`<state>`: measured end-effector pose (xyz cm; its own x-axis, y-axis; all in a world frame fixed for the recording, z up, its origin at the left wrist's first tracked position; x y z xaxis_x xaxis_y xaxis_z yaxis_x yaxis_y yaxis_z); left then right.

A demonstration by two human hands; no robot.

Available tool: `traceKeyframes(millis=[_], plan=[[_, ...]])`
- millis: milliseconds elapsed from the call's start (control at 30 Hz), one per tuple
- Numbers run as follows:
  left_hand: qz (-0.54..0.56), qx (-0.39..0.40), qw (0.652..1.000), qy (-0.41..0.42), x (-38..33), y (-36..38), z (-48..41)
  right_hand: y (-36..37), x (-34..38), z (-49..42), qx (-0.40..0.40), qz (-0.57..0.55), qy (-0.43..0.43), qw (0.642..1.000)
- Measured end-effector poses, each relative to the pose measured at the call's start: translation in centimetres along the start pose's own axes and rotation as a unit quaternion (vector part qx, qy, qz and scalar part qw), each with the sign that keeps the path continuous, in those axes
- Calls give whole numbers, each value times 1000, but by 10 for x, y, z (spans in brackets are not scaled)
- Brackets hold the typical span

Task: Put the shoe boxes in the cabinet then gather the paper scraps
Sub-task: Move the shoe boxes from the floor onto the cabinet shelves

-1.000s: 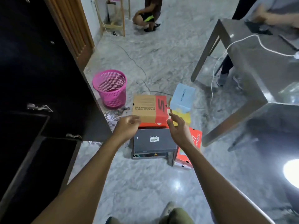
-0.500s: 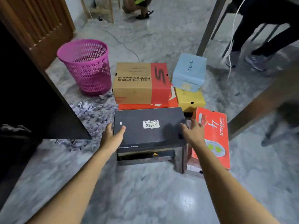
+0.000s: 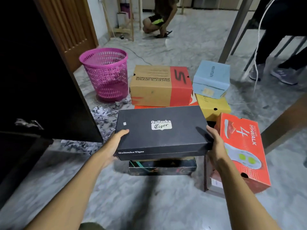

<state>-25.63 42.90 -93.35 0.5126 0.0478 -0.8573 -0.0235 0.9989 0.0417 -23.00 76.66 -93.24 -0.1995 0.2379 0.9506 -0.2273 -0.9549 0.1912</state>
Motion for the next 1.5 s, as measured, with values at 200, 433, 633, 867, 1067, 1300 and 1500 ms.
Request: traceKeyframes(millis=[200,433,633,867,1067,1300,1500], plan=[[37,-57,997,34,7,-73,67,66,-3,31,92,21,-65,993],[108,-215,969,57,49,-187,163,180,-42,59,208,44,-11,977],[198,-308,928,77,86,-250,197,277,-67,58,290,129,-22,948],[268,-489,825,89,118,-312,228,402,-75,74,346,214,-23,913],[228,-657,701,155,141,-332,248,490,-119,95,477,253,16,842],[189,-726,650,124,213,-387,249,578,-194,118,569,225,24,790],[64,-747,657,80,230,-431,251,624,-259,130,585,198,10,786]])
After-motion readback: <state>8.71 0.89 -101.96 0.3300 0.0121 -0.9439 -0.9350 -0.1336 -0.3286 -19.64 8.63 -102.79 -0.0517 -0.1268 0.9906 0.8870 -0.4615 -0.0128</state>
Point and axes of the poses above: each hand's wrist, its own z-axis away from the middle knuckle, its own y-axis out of the palm, x = y × z, the point moved 2 cm from there along -z, towards the middle knuckle, and after that the axes turned 4 degrees about x, right-handed, at the moved point
